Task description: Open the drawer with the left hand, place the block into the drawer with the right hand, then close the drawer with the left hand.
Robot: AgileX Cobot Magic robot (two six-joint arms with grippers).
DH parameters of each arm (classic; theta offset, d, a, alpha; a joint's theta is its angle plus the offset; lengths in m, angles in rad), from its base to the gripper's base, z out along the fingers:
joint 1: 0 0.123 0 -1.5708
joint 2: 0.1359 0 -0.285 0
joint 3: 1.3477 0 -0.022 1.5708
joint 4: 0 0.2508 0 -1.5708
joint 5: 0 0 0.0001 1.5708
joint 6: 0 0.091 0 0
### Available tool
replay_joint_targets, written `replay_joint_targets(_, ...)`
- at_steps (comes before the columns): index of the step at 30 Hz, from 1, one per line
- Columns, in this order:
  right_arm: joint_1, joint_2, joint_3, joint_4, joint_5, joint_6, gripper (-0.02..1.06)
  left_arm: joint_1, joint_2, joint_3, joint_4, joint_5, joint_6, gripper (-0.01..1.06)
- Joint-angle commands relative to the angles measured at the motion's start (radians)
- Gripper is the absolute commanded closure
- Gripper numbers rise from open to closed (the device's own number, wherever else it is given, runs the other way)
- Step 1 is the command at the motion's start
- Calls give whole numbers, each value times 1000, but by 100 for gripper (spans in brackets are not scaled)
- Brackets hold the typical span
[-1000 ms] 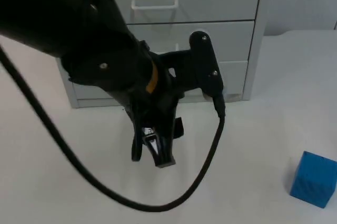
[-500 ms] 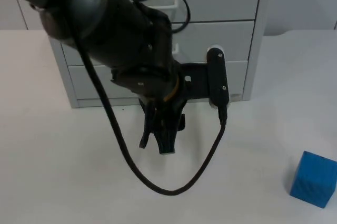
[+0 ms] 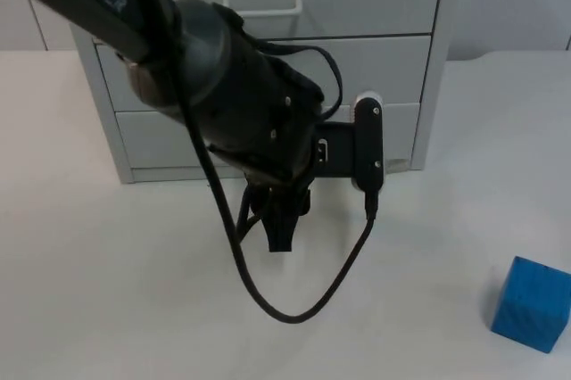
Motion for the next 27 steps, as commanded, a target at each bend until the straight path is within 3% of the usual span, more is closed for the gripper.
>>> replay_joint_targets(1,-3,-1,-5,-1,-10,2,-1,-5,24,-22,-3,6,-21,52)
replay_joint_targets(4,-3,-1,-5,1,-10,2,-1,-5,39,-26,-15,27,-33,60)
replay_joint_targets(5,-3,-1,-5,1,-10,2,-1,-5,46,-26,-30,41,-33,68)
replay_joint_targets(6,-3,-1,-5,1,-10,2,-1,-5,48,-26,-64,66,-33,87)
replay_joint_targets(7,-3,-1,-5,1,-10,2,-1,-5,48,-24,-84,80,-33,99)
replay_joint_targets(8,-3,-1,-5,1,-10,2,-1,-5,48,-24,-84,80,-33,99)
replay_joint_targets(9,-3,-1,-5,1,-13,2,-1,-5,48,-22,-97,86,-29,106)
replay_joint_targets(15,-3,-1,-5,-3,-33,2,-1,-24,22,19,-347,87,124,105)
replay_joint_targets(23,-3,-1,-5,-5,-35,2,-1,-130,-60,198,-400,87,95,105)
replay_joint_targets(27,-3,-1,-5,-2,-35,2,-1,-191,-87,262,-496,85,95,105)
